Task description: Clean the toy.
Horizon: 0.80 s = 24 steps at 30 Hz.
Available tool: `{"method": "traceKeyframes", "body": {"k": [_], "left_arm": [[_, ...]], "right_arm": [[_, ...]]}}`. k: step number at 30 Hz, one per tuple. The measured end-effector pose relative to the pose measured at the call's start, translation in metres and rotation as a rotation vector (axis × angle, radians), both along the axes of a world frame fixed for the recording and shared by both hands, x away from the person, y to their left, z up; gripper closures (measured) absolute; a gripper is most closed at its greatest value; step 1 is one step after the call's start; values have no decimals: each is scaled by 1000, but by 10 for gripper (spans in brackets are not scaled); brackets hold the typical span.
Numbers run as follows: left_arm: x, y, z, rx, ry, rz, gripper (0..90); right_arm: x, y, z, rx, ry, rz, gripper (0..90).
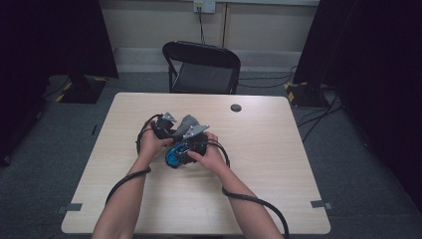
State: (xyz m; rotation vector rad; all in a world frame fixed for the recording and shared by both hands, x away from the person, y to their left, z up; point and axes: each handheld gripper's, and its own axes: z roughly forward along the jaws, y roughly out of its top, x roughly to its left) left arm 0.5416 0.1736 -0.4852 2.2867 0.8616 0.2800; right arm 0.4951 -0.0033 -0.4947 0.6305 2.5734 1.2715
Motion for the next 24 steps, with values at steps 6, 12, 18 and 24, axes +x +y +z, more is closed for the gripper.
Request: {"method": "traceKeyframes", "body": {"k": [6,12,18,24], "left_arm": [[-1,-9,2,32,-7,-44,711],[-3,-6,3,29,0,-60,730],[-7,-2,5,32,10,-81,735],[-12,6,5,22,20,-79,736]], "right_arm": [[0,0,0,1,-2,1,84],[0,-1,0,2,-3,2,84],[0,-1,0,1,-5,3,84],[0,0,0,0,-4,4,84]]}}
